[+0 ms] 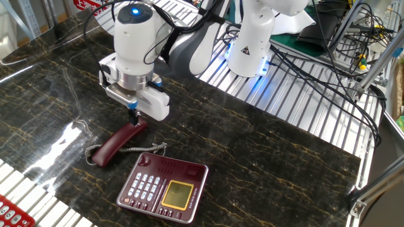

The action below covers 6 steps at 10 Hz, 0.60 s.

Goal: Place the handset of the telephone on the corresponding phone cradle

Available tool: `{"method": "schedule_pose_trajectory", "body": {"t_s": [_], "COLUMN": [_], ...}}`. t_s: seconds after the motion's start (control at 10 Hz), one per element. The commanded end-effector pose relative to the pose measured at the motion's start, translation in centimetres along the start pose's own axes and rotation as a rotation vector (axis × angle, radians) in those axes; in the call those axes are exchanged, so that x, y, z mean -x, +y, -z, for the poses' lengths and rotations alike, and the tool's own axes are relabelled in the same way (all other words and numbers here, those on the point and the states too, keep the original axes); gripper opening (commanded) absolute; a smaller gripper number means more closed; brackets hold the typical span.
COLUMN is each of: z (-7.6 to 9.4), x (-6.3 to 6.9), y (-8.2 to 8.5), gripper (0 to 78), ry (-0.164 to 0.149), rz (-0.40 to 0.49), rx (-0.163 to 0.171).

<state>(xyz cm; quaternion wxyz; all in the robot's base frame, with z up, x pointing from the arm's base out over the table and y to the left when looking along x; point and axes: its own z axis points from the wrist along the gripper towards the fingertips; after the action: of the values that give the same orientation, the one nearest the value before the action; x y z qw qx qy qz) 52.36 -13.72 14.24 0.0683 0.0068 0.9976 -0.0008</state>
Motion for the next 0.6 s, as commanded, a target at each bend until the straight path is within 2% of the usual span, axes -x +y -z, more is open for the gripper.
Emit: {"method": "schedule_pose_trajectory", "body": {"t_s": [0.1,0.6], "z": [-2.42,-2.58], "x": [-1.06,-0.43], "y": [-1.98,-2.33], "gripper": [0.0,0.0], "ry": [-0.101,-0.111], "rz": [-0.026,-0.038], "rx": [-0.011,-0.014]}}
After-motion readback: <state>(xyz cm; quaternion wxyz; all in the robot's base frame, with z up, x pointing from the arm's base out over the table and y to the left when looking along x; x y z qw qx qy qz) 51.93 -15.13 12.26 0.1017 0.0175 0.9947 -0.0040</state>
